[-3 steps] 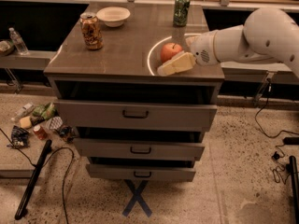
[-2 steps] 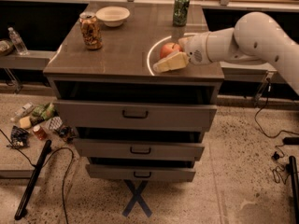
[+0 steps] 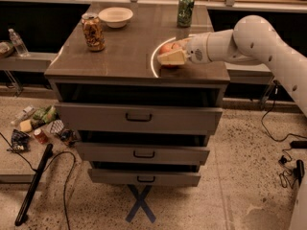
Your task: Move apple near orange can
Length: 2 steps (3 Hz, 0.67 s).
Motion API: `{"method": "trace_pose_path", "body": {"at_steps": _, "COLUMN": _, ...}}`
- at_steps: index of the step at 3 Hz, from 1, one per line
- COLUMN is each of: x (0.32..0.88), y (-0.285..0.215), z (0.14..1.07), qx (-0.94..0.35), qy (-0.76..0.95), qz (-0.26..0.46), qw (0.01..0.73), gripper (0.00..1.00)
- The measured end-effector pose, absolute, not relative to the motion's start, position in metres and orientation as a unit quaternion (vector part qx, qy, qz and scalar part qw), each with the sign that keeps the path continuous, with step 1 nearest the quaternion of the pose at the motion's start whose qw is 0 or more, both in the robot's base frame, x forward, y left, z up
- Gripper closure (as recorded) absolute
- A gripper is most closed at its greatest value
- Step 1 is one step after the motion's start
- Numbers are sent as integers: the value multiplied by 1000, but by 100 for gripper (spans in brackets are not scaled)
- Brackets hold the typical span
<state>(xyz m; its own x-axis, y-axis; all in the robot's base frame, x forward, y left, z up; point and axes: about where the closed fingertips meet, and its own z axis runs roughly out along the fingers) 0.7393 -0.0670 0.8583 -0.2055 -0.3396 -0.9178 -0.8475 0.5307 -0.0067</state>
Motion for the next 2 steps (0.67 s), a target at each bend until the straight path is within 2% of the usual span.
{"method": "trace_pose_path", "body": {"at_steps": 1, "x": 743, "y": -28, "z": 872, "qx": -425, "qy": 699, "qz": 305, "qw": 487, "gripper": 83}}
{"method": "trace_pose_path", "body": {"at_steps": 2, "x": 738, "y": 42, "z": 902, "qx": -448, "qy": 654, "qz": 361, "qw": 491, "gripper": 100}}
